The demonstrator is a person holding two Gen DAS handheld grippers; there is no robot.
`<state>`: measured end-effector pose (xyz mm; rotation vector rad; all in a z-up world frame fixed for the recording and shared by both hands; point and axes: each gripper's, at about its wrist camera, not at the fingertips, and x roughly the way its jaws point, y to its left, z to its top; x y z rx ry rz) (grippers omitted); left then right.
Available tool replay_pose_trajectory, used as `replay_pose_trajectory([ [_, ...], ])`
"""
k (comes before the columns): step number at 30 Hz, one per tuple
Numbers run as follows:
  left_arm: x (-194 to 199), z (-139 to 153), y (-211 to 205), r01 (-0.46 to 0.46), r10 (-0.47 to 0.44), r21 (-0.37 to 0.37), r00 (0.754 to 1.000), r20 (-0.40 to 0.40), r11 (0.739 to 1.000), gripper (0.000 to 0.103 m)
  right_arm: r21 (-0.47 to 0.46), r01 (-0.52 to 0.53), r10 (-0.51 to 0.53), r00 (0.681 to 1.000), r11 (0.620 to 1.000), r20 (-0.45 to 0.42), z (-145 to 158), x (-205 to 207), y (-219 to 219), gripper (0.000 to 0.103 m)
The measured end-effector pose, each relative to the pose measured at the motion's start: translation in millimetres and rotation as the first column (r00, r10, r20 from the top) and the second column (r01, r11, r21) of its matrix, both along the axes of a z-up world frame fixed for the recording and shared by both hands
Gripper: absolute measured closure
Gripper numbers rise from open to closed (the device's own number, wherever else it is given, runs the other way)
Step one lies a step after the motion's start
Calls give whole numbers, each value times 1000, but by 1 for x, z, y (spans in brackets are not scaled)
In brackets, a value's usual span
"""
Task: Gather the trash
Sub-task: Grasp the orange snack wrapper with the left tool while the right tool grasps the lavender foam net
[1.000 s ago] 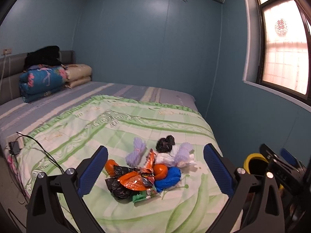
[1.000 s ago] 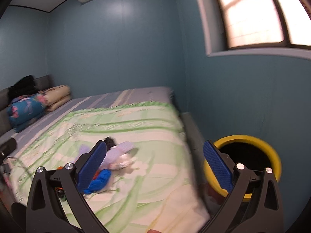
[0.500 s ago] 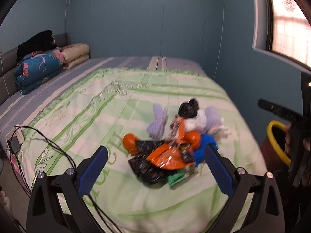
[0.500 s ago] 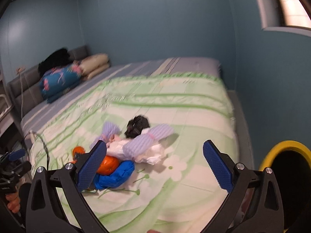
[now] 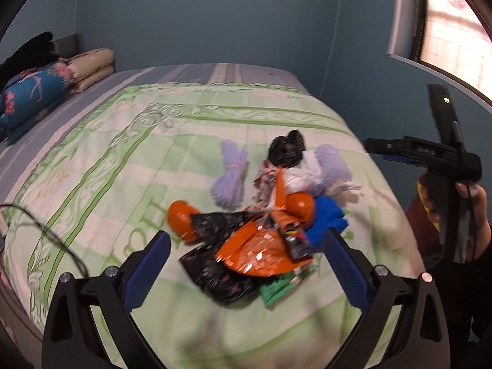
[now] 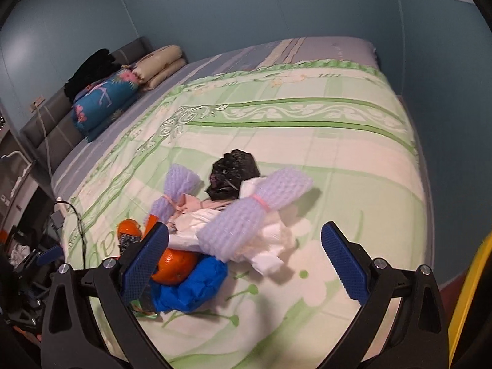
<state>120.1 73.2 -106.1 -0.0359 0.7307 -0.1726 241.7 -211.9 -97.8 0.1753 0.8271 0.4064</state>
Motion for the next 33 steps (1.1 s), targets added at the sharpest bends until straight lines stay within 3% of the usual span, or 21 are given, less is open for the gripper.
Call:
replay_pose_trajectory([
  [6,29,12,-35,104,-106,78,994,15,991,8,51,-27,33,992,998,-121,-7,35,-2,8],
  [9,50,7,-51,154,-151,110,988,-36,982,9,126,7,21,977,992,-214,-17,53,-9,8],
  [12,68,-1,-58,190,-181,93,979,-97,977,16,186,14,34,967,982,-252,-23,61,-9,8],
  [17,81,-13,-60,202,-188,104,973,-131,974,17,181,3,46,963,984,-265,-26,65,1,9],
  [20,88,-18,-61,211,-196,80,967,-162,974,24,149,-11,54,956,989,-287,-31,74,9,22],
  [23,94,-26,-63,223,-203,87,960,-190,971,30,133,12,31,947,991,-319,-40,88,11,23],
  [26,97,-33,-62,231,-212,69,953,-218,970,43,130,15,31,937,991,-349,-49,94,13,29],
  [33,101,-49,-55,209,-191,43,946,-261,977,88,119,20,26,928,993,-372,-63,97,10,52],
])
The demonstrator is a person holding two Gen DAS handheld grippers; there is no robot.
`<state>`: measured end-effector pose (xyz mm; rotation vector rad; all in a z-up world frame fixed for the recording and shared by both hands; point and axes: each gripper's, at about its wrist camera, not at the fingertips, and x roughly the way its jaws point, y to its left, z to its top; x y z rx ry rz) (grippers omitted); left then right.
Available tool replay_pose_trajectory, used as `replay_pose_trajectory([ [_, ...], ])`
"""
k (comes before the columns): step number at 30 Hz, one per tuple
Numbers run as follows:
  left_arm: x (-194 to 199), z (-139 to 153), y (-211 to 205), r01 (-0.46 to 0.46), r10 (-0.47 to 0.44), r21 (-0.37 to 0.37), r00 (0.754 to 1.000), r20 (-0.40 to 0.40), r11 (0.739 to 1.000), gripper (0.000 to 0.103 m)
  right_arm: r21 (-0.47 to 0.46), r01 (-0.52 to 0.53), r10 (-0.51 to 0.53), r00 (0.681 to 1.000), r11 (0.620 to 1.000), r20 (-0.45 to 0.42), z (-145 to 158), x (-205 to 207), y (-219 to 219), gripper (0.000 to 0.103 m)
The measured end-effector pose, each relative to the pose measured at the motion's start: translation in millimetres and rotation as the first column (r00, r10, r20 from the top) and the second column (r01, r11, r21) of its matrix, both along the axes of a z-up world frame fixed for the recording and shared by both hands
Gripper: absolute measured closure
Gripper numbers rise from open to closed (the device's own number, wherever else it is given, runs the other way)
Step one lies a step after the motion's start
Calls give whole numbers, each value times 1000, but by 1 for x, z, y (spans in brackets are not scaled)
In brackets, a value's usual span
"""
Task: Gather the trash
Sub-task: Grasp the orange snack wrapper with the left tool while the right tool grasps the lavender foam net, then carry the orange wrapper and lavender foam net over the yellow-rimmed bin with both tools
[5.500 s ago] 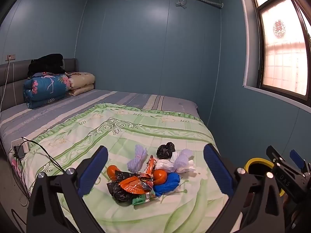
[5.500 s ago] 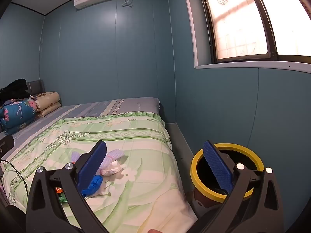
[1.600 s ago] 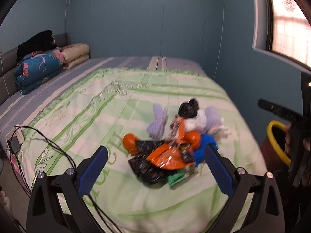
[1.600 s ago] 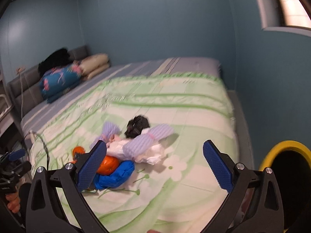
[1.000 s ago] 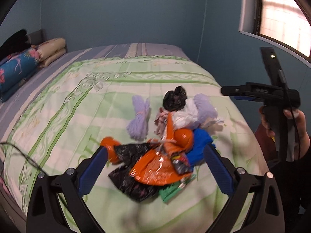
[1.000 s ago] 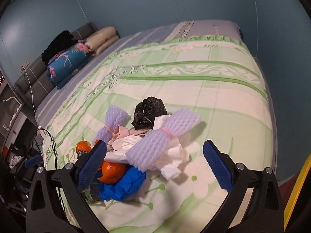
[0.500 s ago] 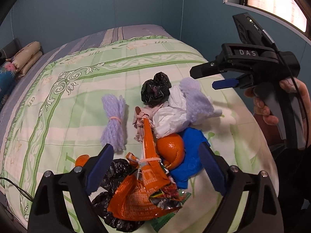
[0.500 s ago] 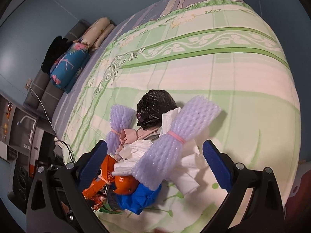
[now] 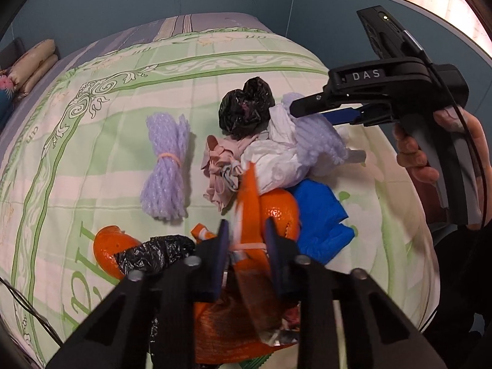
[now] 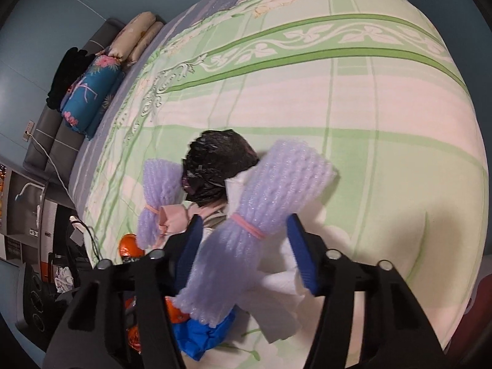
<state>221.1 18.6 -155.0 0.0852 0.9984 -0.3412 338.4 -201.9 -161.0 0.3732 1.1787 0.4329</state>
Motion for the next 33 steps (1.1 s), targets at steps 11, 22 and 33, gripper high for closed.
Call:
replay_pose_trajectory([
  [11,-13,3,-13,26,-27,43,1000,11,999,98,3,0,0,1000,1000,28,1,-4,2,71],
  [22,-15,7,-22,-7,7,26,1000,6,1000,101,22,-13,10,990,1000,140,27,-18,-6,87],
  [33,-34,43,8,-51,65,-154,994,83,987,101,88,-43,22,974,995,225,52,-33,-17,89],
])
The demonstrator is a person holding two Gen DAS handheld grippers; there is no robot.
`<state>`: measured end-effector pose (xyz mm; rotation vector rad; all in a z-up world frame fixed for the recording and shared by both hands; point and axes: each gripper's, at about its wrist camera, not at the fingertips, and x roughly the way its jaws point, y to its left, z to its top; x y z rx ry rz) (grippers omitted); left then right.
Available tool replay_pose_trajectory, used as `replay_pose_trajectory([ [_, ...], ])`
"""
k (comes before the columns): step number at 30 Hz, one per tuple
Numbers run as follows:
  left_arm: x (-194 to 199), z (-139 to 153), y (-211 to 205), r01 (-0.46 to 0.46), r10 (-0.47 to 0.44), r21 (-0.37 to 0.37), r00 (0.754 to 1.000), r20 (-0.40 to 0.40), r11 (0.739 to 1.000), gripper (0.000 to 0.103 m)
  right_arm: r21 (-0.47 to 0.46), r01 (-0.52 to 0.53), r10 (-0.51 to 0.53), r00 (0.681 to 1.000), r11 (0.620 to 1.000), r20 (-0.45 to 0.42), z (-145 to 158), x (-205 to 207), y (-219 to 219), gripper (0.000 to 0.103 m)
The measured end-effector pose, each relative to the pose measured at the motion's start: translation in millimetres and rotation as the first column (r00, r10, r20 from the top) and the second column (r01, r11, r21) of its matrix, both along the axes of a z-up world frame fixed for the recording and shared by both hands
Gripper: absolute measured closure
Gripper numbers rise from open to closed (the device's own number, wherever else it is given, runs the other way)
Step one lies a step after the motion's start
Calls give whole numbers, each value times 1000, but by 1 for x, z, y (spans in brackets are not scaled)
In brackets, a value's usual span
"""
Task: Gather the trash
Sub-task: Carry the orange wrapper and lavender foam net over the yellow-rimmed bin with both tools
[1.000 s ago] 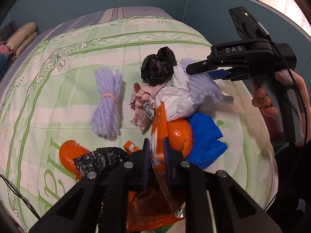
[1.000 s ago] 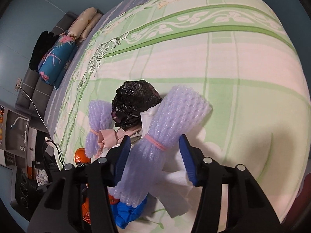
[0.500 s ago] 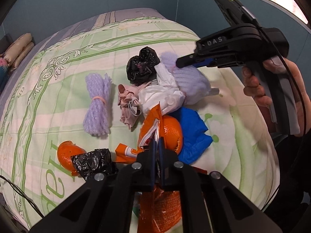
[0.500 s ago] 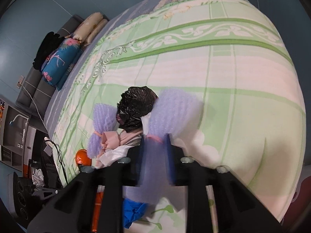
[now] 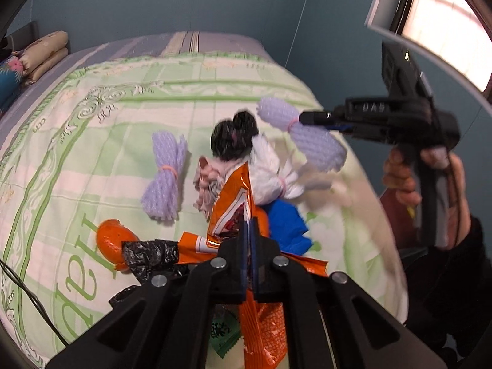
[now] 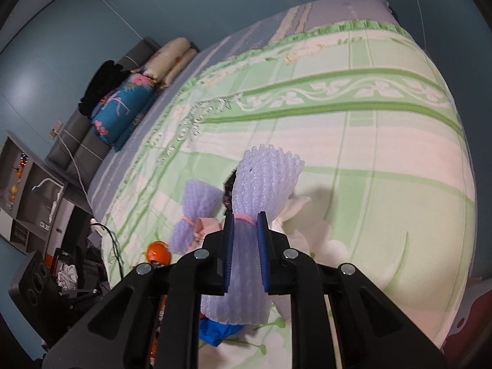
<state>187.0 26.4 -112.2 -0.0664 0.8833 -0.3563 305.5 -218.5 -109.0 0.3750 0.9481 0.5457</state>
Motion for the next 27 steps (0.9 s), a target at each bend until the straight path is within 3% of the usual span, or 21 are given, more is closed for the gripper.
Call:
replay_pose_trajectory([
  [8,-27,44,28,-46,58,-120,993,102,992,101,106,-60,51,996,993,79,36,-24,-11,89],
  [19,-49,72,45,-91,106,-91,979,174,992,101,104,-40,31,996,994,87,56,-72,-37,90],
  [27,-52,86,7,-35,52,-82,976,211,996,101,79,52,-64,987,995,149,84,-127,-88,89],
])
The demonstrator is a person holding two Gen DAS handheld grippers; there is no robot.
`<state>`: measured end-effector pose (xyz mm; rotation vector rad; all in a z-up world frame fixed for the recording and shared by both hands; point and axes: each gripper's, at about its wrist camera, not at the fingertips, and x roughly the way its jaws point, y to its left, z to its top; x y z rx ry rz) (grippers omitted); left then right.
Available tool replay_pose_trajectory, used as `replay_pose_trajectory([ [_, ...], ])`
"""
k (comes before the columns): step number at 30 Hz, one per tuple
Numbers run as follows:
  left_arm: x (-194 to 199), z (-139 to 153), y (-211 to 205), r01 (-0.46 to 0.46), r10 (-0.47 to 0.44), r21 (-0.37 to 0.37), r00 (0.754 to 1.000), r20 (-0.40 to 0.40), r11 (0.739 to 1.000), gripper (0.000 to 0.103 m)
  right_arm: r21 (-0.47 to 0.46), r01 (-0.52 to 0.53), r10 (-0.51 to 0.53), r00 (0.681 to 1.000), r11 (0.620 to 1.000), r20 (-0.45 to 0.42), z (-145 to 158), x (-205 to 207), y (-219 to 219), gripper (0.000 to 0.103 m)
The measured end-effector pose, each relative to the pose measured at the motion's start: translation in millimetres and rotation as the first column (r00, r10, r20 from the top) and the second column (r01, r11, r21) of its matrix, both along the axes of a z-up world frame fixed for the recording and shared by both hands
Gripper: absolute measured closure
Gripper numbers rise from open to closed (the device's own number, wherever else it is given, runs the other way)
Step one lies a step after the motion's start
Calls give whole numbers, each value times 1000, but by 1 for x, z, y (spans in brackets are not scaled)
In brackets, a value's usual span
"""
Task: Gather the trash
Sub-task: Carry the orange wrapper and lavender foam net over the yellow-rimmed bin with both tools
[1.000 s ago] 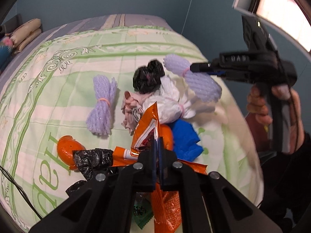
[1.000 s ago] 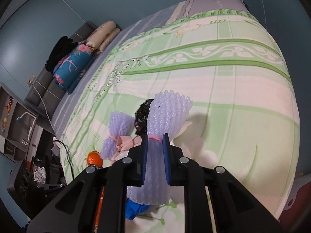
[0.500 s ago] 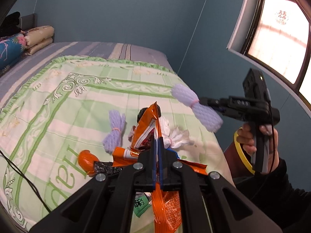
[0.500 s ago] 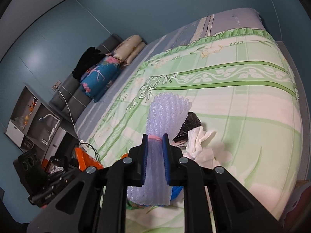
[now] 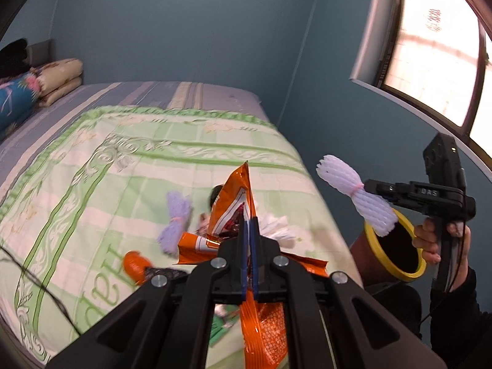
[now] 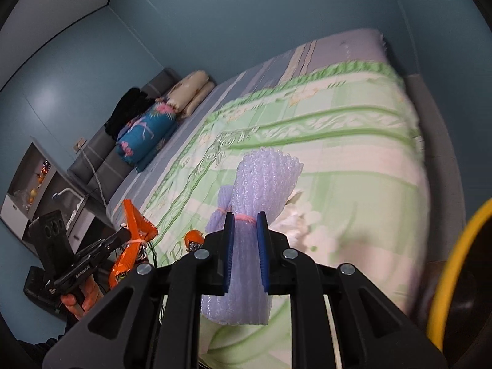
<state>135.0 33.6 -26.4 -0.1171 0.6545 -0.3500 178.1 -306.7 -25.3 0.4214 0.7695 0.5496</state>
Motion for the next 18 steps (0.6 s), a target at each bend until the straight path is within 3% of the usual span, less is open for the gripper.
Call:
replay_pose_trajectory([
  [10,6,35,-90,139,-139,5,987,79,990,101,-12,183,-180,975,983,129,46,-73,-83,89],
  [18,17,48,-165,250,-250,8,963,106,968,101,-9,316,-310,935,949,174,57,-105,-140,89],
])
